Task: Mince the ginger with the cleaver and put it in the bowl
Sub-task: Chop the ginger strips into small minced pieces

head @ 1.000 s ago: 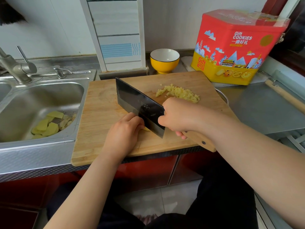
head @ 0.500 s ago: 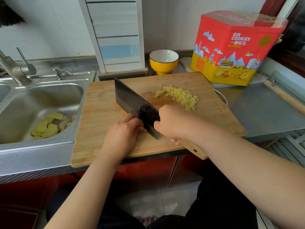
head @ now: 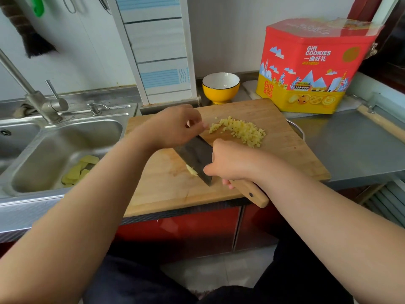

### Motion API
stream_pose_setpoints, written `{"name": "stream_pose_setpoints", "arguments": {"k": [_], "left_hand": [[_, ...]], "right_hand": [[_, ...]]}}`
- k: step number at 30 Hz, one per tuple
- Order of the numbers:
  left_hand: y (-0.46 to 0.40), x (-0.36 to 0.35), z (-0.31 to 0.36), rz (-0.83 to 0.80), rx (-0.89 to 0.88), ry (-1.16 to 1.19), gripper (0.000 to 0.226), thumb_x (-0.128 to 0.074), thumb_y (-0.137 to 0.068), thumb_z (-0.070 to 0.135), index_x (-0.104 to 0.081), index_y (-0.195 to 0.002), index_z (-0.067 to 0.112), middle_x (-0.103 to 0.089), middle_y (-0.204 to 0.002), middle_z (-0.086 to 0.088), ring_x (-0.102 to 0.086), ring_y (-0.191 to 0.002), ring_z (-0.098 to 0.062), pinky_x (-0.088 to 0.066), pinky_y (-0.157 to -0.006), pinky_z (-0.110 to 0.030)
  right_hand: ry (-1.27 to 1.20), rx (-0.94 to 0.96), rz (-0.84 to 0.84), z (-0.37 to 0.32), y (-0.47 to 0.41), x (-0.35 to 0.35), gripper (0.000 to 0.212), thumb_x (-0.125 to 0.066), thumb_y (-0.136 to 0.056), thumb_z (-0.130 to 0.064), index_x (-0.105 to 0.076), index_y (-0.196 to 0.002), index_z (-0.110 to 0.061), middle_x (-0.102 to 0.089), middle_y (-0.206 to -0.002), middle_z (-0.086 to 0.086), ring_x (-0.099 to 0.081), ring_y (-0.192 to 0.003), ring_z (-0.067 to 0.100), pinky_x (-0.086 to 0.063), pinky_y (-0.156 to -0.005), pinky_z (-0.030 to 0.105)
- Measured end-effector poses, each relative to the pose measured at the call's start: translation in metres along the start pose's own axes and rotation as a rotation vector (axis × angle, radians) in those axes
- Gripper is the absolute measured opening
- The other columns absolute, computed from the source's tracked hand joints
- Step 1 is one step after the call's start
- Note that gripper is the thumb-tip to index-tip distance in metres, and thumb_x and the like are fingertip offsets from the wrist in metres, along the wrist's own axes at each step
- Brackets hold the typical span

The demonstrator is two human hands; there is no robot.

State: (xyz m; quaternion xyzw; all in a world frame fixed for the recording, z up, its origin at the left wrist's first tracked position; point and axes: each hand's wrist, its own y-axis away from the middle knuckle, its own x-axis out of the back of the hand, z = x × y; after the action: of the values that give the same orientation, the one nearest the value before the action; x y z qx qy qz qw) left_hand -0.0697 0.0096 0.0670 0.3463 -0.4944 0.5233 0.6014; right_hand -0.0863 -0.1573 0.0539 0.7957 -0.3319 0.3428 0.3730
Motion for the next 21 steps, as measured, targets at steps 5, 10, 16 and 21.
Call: {"name": "stream_pose_setpoints", "arguments": {"k": [5, 10, 16, 21], "left_hand": [[-0.036, 0.011, 0.027, -0.392, 0.036, -0.376, 0.037, -0.039, -0.097, 0.047, -0.053, -0.067, 0.029, -0.058, -0.080, 0.006, -0.051, -0.082, -0.015, -0.037, -0.079, -0.033], [-0.048, 0.007, 0.038, -0.708, 0.100, -0.363, 0.035, -0.041, -0.099, 0.042, -0.066, -0.094, 0.018, -0.064, -0.095, 0.001, -0.054, -0.083, -0.014, -0.037, -0.077, -0.030], [-0.050, 0.011, 0.038, -0.838, 0.191, -0.316, 0.038, -0.033, -0.101, 0.040, -0.067, -0.093, 0.023, -0.063, -0.094, 0.006, -0.055, -0.087, -0.012, -0.038, -0.082, -0.032], [-0.047, 0.015, 0.035, -0.898, 0.189, -0.213, 0.039, -0.034, -0.102, 0.036, -0.068, -0.085, 0.025, -0.066, -0.092, 0.005, -0.058, -0.085, -0.012, -0.043, -0.080, -0.028]], "right_hand": [[0.000, 0.007, 0.013, 0.001, -0.002, -0.006, 0.012, -0.048, -0.099, -0.010, -0.051, -0.103, 0.000, -0.063, -0.063, 0.010, -0.054, -0.043, 0.019, -0.041, -0.044, 0.022], [-0.046, 0.009, 0.009, -0.002, -0.002, -0.013, 0.015, -0.047, -0.098, -0.011, -0.053, -0.109, -0.002, -0.070, -0.080, 0.018, -0.058, -0.046, 0.021, -0.046, -0.043, 0.024], [-0.283, 0.040, -0.086, 0.001, 0.012, -0.005, 0.022, -0.056, -0.094, -0.022, -0.047, -0.109, -0.008, -0.063, -0.088, 0.015, -0.064, -0.060, 0.024, -0.054, -0.059, 0.033], [-0.593, 0.037, -0.103, 0.013, 0.016, -0.016, 0.024, -0.060, -0.091, -0.014, -0.041, -0.107, -0.014, -0.068, -0.094, 0.017, -0.059, -0.057, 0.020, -0.055, -0.055, 0.035]]}}
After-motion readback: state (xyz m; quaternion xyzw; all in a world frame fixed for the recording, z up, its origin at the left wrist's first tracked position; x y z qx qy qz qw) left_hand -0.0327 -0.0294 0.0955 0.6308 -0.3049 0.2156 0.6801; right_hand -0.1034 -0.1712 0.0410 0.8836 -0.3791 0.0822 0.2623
